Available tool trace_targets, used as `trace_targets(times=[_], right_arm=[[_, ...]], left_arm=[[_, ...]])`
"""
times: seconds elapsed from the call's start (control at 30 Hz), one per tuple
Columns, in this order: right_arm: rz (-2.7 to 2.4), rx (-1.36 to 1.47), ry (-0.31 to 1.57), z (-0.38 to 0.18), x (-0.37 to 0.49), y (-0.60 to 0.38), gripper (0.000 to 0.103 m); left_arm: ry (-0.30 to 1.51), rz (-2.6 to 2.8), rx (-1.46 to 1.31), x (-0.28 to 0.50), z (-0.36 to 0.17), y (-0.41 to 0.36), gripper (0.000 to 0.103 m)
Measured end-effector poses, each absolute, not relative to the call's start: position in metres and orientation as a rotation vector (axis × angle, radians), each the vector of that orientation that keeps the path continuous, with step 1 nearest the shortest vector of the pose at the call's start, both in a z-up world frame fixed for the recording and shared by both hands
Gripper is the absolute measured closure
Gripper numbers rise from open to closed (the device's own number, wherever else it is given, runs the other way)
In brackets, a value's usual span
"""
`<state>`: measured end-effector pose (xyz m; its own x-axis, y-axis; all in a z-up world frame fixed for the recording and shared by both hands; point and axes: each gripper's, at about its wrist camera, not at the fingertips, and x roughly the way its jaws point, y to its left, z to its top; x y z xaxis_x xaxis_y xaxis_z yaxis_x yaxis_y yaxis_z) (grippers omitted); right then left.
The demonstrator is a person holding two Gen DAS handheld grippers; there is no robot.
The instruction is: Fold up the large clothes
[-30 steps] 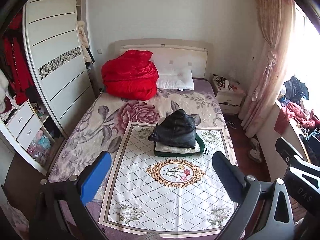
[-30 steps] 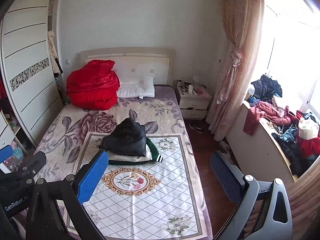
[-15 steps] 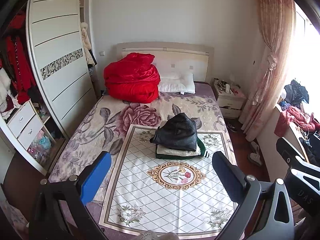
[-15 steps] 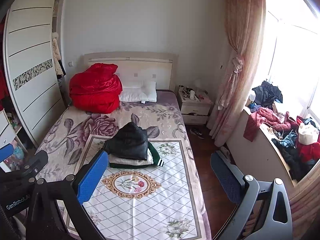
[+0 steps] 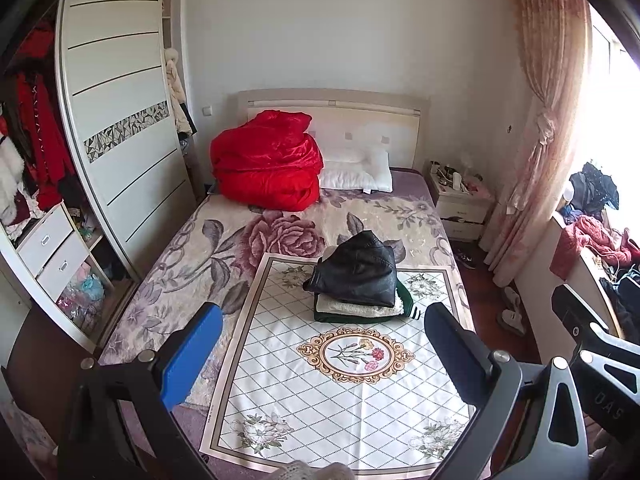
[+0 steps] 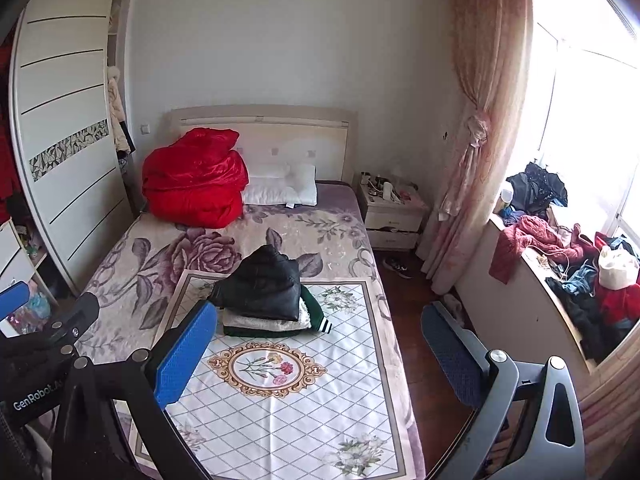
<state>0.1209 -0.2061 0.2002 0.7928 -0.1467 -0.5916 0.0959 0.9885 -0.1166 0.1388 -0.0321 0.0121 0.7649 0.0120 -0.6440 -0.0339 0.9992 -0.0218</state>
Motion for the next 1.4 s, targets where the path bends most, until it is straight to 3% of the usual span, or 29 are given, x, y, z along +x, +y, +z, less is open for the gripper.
trace_targets(times=[1.4], right_arm=[[-0.16, -0.033, 0.642, 0.196, 0.096, -0.198, 0.0]], left_arm=[[0.684, 0.041, -0.038, 0.145, 0.028, -0.03, 0.0]])
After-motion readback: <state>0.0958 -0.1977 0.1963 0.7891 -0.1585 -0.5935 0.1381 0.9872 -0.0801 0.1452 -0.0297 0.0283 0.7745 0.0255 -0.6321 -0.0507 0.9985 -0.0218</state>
